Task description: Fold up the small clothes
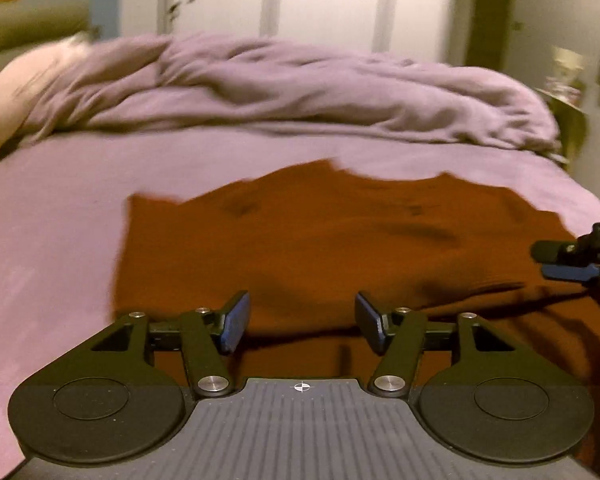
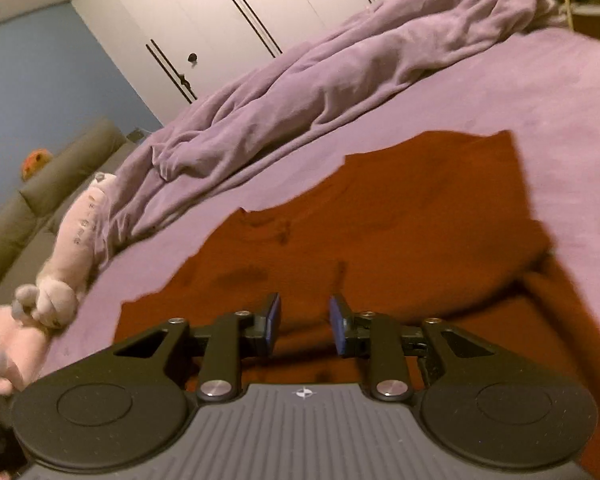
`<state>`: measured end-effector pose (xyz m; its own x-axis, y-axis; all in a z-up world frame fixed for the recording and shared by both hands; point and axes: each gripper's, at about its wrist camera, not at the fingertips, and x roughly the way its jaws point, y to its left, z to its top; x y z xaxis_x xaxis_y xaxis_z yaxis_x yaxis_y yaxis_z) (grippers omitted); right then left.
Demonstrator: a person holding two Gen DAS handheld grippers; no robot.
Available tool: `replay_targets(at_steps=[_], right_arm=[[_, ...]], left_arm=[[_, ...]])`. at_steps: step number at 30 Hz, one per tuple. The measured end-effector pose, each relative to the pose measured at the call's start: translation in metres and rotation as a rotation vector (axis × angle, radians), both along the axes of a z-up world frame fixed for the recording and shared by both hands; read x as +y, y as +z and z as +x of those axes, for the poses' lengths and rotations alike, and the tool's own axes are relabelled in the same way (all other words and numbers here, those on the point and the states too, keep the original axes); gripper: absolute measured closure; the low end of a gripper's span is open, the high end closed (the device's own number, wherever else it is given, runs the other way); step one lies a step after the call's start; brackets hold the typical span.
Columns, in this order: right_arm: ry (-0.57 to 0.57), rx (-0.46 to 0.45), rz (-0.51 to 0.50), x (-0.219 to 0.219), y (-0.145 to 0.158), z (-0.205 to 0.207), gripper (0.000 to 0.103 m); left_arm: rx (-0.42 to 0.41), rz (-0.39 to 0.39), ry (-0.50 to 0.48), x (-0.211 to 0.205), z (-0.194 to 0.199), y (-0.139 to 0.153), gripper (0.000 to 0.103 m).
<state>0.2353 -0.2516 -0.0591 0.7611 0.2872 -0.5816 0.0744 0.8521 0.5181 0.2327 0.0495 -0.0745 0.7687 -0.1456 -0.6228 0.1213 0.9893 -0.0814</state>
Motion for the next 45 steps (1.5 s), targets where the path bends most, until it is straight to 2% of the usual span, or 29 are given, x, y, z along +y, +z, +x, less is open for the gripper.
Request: replay_targets(at_steps=[5, 10, 12, 13, 14, 17, 20, 22, 24, 27, 29, 33, 35, 38, 39, 42, 45], right_arm=[[-0.015, 0.132, 0.115, -0.005, -0.027, 0.033, 0.067], [0.02, 0.131, 0.163, 0.002, -0.033, 0.045, 0.067], [0.037, 0.133, 0.154, 0.005, -0.034, 0.051, 0.089], [0.043, 0.135, 0.142, 0.006, -0.032, 0.052, 0.089], [0.043, 0.126, 0.127, 0.007, -0.029, 0.052, 0.092], [0.019, 0.02, -0.007, 0.003, -0.005, 0.039, 0.093], [-0.057, -0.085, -0.211, -0.01, 0.02, 0.02, 0.093], [-0.092, -0.103, -0.301, -0.023, 0.024, 0.012, 0.093], [-0.101, -0.079, -0.334, -0.037, 0.019, 0.009, 0.093], [-0.081, -0.007, -0.282, -0.055, 0.001, 0.009, 0.091], [-0.078, 0.021, -0.202, -0.066, -0.008, 0.006, 0.083], [-0.11, 0.014, -0.04, -0.081, -0.021, 0.009, 0.074], [-0.123, 0.026, 0.022, -0.086, -0.026, 0.013, 0.074], [-0.117, 0.032, 0.043, -0.086, -0.028, 0.021, 0.075], [-0.112, 0.032, 0.037, -0.086, -0.027, 0.022, 0.082], [-0.096, 0.024, -0.028, -0.081, -0.02, 0.025, 0.093], [-0.12, -0.064, -0.241, -0.065, -0.001, 0.019, 0.094]], left_arm=[[0.06, -0.091, 0.108, 0.041, 0.007, -0.01, 0.04], [0.093, -0.097, 0.137, 0.052, 0.005, -0.021, 0.038], [0.087, -0.065, 0.125, 0.049, 0.004, -0.02, 0.037], [0.084, -0.05, 0.12, 0.047, 0.004, -0.019, 0.036], [0.081, -0.039, 0.114, 0.045, 0.003, -0.018, 0.035], [0.079, -0.025, 0.122, 0.044, 0.005, -0.018, 0.034], [0.082, -0.017, 0.138, 0.043, 0.011, -0.016, 0.034], [0.081, 0.007, 0.132, 0.038, 0.016, -0.016, 0.034], [0.077, 0.034, 0.119, 0.031, 0.022, -0.016, 0.034], [0.067, 0.059, 0.102, 0.022, 0.028, -0.016, 0.034], [0.064, 0.071, 0.093, 0.018, 0.03, -0.016, 0.034], [0.058, 0.055, 0.085, 0.016, 0.03, -0.01, 0.034], [0.047, 0.049, 0.087, 0.016, 0.031, -0.007, 0.034], [0.046, 0.045, 0.101, 0.016, 0.035, -0.005, 0.034], [0.047, 0.03, 0.106, 0.017, 0.036, -0.004, 0.034], [0.045, -0.008, 0.118, 0.018, 0.035, 0.0, 0.034], [0.049, -0.009, 0.098, 0.016, 0.033, 0.002, 0.034]])
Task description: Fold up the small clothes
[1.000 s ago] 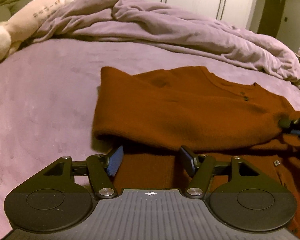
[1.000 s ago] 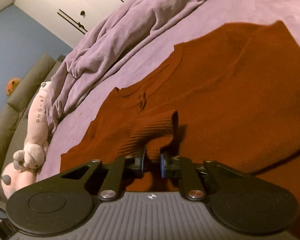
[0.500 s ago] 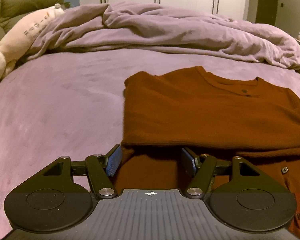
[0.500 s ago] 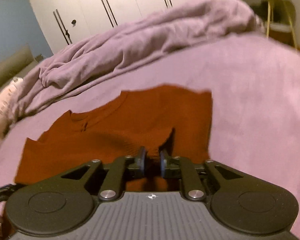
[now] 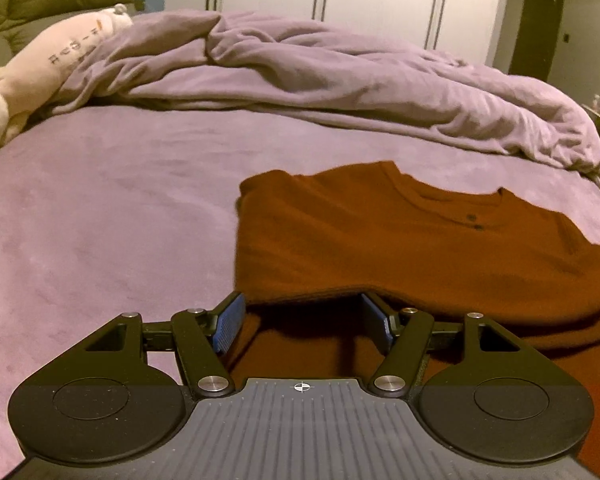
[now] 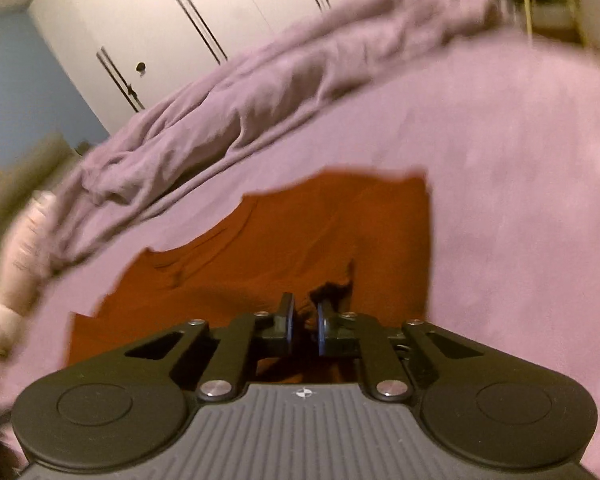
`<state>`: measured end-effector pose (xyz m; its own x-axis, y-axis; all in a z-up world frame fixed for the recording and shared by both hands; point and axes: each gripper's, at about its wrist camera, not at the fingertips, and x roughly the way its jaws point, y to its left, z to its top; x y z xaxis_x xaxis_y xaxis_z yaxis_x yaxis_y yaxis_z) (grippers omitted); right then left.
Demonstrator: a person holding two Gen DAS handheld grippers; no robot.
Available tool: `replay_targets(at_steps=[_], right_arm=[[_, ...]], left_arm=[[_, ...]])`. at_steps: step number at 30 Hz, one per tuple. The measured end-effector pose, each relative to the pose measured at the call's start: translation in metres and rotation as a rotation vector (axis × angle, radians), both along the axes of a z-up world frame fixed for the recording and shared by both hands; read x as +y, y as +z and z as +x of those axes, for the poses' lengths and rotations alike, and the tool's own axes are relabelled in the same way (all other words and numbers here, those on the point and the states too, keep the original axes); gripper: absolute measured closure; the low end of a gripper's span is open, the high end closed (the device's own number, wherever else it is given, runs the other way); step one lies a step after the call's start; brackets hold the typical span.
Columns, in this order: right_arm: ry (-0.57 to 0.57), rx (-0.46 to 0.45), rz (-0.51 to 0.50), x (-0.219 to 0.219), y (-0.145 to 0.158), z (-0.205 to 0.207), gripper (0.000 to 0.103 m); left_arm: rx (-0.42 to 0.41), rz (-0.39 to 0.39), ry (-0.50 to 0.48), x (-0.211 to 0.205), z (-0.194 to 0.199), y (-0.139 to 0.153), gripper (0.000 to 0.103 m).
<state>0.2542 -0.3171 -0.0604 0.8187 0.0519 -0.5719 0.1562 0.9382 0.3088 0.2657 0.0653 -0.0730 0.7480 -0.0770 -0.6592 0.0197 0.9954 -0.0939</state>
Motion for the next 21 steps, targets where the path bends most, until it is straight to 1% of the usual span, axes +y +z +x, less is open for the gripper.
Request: replay_targets(at_steps=[2, 4, 7, 9, 10, 12, 17, 19, 20, 21], right_arm=[[-0.017, -0.035, -0.1, 0.006, 0.008, -0.003, 0.095], [-0.014, -0.029, -0.168, 0.007, 0.009, -0.003, 0.095], [-0.003, 0.009, -0.181, 0.003, 0.001, 0.001, 0.095], [0.005, 0.025, -0.189, 0.001, -0.004, 0.001, 0.095], [0.011, 0.029, -0.188, 0.001, -0.005, 0.0, 0.095], [0.018, 0.024, -0.224, 0.005, -0.004, 0.001, 0.095], [0.038, -0.006, -0.304, 0.014, -0.001, -0.005, 0.095], [0.03, 0.019, -0.334, 0.012, -0.006, -0.004, 0.097], [0.02, 0.042, -0.343, 0.009, -0.011, -0.002, 0.098], [0.009, 0.075, -0.347, 0.007, -0.016, 0.001, 0.103]], left_arm=[[0.001, 0.015, -0.018, -0.001, -0.003, 0.0, 0.034], [0.009, 0.025, -0.026, 0.0, -0.005, 0.001, 0.034], [0.013, 0.003, -0.026, 0.002, -0.01, 0.008, 0.031], [-0.006, -0.012, -0.029, 0.002, -0.011, 0.014, 0.025], [-0.017, -0.012, -0.033, 0.001, -0.011, 0.017, 0.024], [-0.031, -0.01, -0.035, -0.002, -0.006, 0.021, 0.024], [-0.044, -0.062, -0.037, -0.012, 0.007, 0.024, 0.024], [-0.043, -0.059, -0.043, -0.019, 0.015, 0.02, 0.024], [-0.028, -0.055, -0.051, -0.023, 0.02, 0.016, 0.024], [-0.001, -0.046, -0.057, -0.026, 0.027, 0.011, 0.024]])
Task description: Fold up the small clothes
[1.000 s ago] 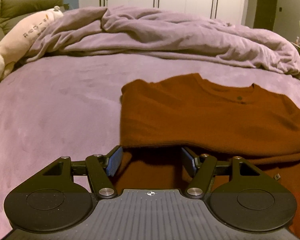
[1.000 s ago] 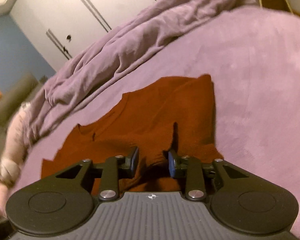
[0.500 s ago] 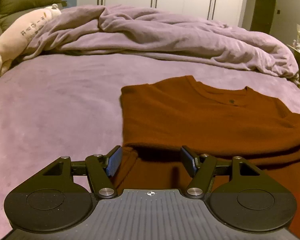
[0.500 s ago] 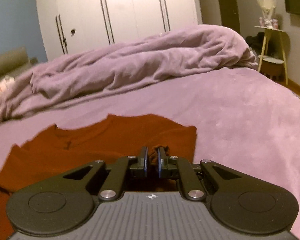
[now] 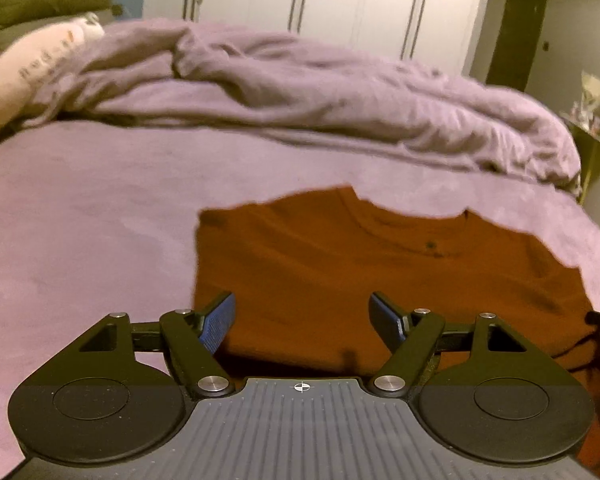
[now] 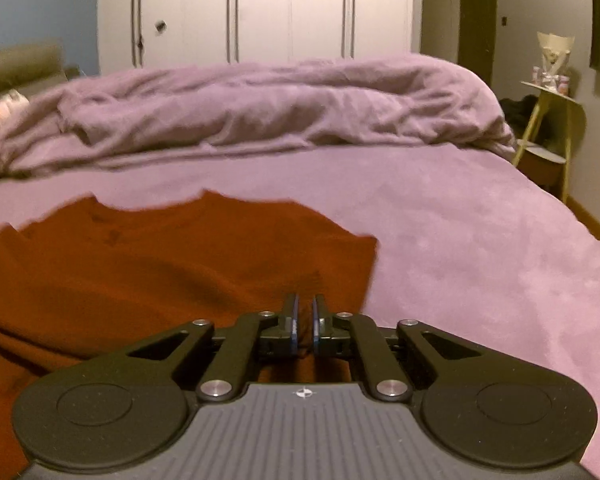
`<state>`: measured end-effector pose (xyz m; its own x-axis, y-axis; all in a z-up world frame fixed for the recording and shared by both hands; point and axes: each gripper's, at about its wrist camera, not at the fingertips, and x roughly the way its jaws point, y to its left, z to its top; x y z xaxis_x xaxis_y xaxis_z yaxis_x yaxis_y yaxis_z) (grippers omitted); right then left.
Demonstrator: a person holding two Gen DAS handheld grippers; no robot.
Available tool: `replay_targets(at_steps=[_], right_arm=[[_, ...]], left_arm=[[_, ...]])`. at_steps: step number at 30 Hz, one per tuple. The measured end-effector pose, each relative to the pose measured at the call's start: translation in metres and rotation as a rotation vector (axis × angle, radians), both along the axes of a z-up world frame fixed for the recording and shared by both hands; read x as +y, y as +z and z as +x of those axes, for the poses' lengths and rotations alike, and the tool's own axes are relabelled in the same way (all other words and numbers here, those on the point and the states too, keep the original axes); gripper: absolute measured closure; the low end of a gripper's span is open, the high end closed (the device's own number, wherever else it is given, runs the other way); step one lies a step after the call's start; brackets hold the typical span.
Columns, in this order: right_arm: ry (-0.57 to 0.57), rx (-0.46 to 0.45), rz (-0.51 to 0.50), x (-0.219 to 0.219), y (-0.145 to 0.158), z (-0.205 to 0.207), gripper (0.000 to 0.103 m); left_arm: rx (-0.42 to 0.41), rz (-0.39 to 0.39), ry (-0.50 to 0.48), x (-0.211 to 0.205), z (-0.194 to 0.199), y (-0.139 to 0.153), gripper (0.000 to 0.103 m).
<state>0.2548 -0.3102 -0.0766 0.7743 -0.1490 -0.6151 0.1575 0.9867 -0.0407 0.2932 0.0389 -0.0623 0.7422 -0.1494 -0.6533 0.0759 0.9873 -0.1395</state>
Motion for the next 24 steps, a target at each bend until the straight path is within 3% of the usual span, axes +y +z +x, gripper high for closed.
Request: replay_targets(at_steps=[4, 8, 10, 13, 16, 19, 24], right_arm=[[-0.071, 0.007, 0.048, -0.012, 0.009, -0.002, 0.103], [0.007, -0.066, 0.101, 0.002, 0.027, -0.003, 0.102], [0.076, -0.059, 0.102, 0.023, 0.026, 0.009, 0.102], [0.165, -0.041, 0.083, 0.056, 0.017, 0.025, 0.102], [0.21, 0.02, 0.051, 0.069, -0.005, 0.045, 0.102], [0.153, 0.045, -0.074, 0.057, -0.026, 0.061, 0.103], [0.099, 0.053, -0.07, 0.034, -0.024, 0.074, 0.103]], left_arm=[[0.096, 0.047, 0.01, -0.005, 0.012, -0.017, 0.027], [0.024, 0.032, -0.019, -0.015, 0.007, -0.005, 0.023], [-0.006, 0.039, -0.045, -0.027, 0.011, -0.002, 0.02], [-0.038, 0.078, -0.07, -0.041, 0.024, -0.008, 0.018], [0.014, 0.139, -0.036, -0.042, 0.04, -0.029, 0.019], [0.009, 0.141, -0.03, -0.031, 0.044, -0.045, 0.009], [0.012, 0.129, -0.033, -0.026, 0.042, -0.046, 0.008]])
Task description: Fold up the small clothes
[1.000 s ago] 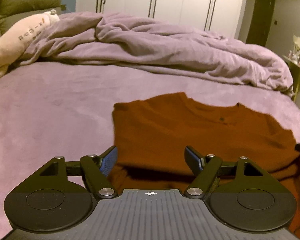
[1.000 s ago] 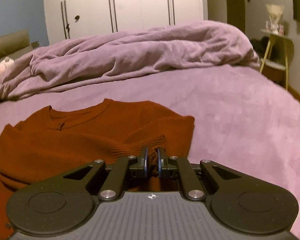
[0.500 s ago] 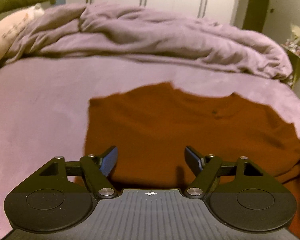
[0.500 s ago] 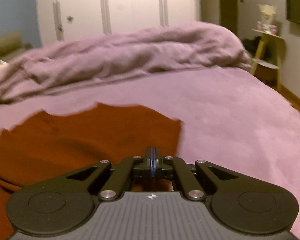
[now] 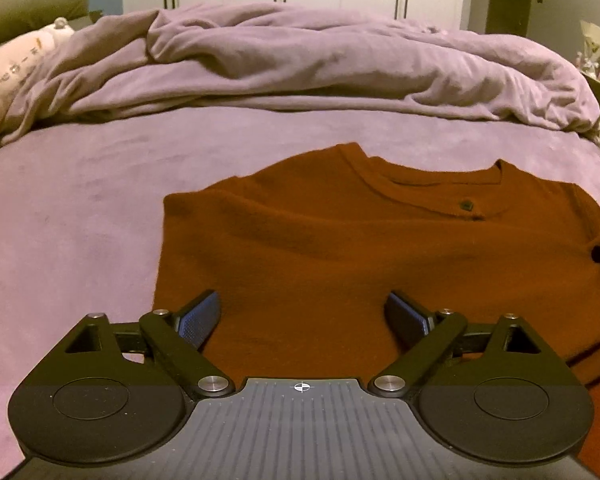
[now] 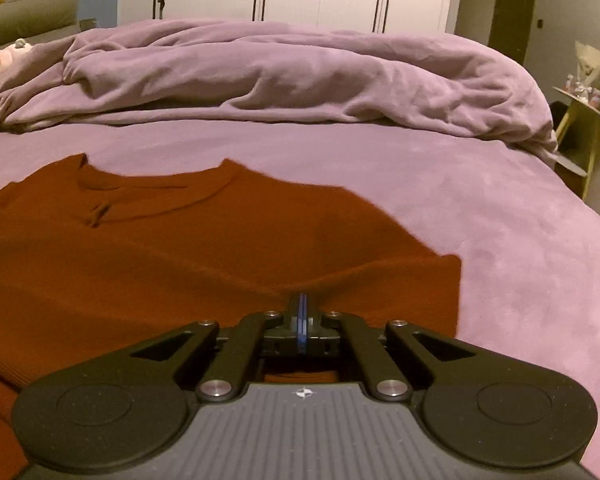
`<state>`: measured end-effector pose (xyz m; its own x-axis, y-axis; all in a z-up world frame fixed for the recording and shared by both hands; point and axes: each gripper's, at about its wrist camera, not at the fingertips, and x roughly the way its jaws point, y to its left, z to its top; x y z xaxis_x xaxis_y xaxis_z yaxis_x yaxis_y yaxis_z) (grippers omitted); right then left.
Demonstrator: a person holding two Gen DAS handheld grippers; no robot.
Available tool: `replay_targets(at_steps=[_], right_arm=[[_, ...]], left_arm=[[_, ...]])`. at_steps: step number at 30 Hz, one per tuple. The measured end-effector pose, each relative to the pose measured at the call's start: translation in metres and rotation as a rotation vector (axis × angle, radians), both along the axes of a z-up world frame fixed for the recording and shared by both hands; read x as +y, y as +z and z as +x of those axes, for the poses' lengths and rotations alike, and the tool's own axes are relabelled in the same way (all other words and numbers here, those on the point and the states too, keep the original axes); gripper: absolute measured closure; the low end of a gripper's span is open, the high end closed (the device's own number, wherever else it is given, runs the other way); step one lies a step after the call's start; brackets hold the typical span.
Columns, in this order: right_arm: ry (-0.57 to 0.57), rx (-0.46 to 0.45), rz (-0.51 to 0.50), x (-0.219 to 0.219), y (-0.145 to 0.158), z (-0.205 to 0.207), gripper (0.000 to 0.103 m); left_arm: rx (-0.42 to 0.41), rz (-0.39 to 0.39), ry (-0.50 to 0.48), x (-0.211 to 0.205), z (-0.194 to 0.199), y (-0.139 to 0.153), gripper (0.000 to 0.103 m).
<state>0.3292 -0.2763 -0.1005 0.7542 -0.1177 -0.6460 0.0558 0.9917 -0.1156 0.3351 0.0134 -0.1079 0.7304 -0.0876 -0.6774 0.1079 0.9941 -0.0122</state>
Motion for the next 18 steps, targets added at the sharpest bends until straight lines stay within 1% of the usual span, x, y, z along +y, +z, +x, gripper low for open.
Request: replay_targets(at_steps=[2, 3, 5, 7, 10, 14, 18], right_arm=[[0.006, 0.009, -0.041, 0.009, 0.002, -0.004, 0.103], [0.005, 0.007, -0.042, 0.014, 0.006, -0.01, 0.103], [0.019, -0.005, 0.007, 0.019, 0.016, -0.029, 0.103], [0.048, -0.006, 0.038, 0.021, 0.019, -0.045, 0.103], [0.069, -0.005, 0.02, 0.019, 0.016, -0.062, 0.103], [0.06, 0.008, 0.023, 0.009, 0.017, -0.065, 0.103], [0.109, -0.002, -0.057, 0.011, 0.008, -0.068, 0.103]], left_arm=[[0.003, 0.012, 0.007, -0.002, -0.003, 0.003, 0.008], [0.007, 0.013, 0.015, -0.002, -0.005, 0.005, 0.008], [0.013, 0.009, 0.015, -0.002, -0.01, 0.007, 0.009], [0.009, 0.015, 0.013, -0.002, -0.015, 0.006, 0.009], [0.012, 0.019, 0.017, -0.002, -0.017, 0.006, 0.009], [0.025, 0.029, 0.022, -0.004, -0.018, 0.008, 0.009], [0.032, 0.042, 0.023, -0.005, -0.02, 0.007, 0.008]])
